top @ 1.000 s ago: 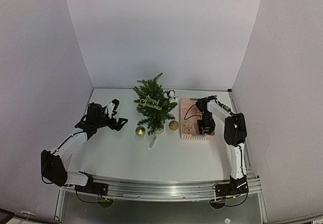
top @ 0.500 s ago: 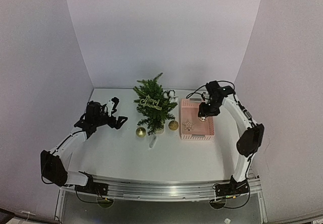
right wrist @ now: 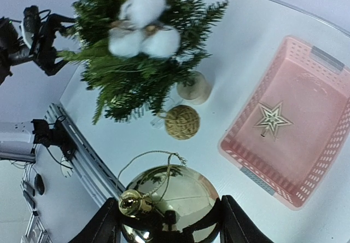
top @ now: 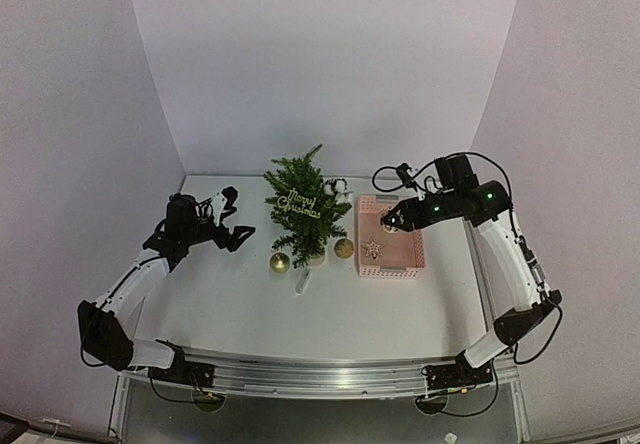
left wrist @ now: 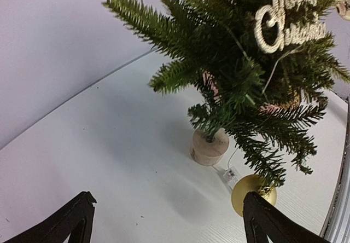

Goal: Decorate the small christmas tree

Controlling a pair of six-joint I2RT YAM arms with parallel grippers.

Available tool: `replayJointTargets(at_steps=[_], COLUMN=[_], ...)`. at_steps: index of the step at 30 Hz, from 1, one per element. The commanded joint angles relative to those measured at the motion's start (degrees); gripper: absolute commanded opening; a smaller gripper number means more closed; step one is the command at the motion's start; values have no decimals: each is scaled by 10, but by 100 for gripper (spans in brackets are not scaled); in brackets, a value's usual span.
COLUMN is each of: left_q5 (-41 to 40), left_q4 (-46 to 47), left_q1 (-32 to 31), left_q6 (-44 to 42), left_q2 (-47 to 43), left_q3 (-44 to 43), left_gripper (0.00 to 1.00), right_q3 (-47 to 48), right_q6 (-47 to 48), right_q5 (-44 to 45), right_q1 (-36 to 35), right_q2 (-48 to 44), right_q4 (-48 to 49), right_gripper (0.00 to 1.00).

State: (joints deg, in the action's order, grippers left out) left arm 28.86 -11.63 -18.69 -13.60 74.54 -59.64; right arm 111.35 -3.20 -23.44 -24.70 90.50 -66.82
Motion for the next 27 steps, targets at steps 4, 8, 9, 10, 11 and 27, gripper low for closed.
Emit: replayJointTargets(at_steps=[4,8,9,10,11,27], left_q5=[81,137,152,164,172,375], left_q4=[-8,-34,-42,-51,-59,-25], left_q1=[2,2,2,2,1,-69], left_q6=[-74,-137,-149,-157,-163,-99], left_q2=[-36,-49,-50,-48,-42,55], left_q3=[-57,-86,-95,-107,-123,-242], left_gripper=[94,87,85,83,81,76], right_q3=[10,35,44,54,65,48], right_q6=[-17,-25,-27,-30,-32,-48], right_q5=[-19,-10,-14,-19,-26,-45], right_q1=[-63,-105,-114,-122,-127,-238], right_q2=[-13,1,5,9,14,73], right_q4=[21,24,25,26,27,283], right_gripper=[42,41,41,41,42,39])
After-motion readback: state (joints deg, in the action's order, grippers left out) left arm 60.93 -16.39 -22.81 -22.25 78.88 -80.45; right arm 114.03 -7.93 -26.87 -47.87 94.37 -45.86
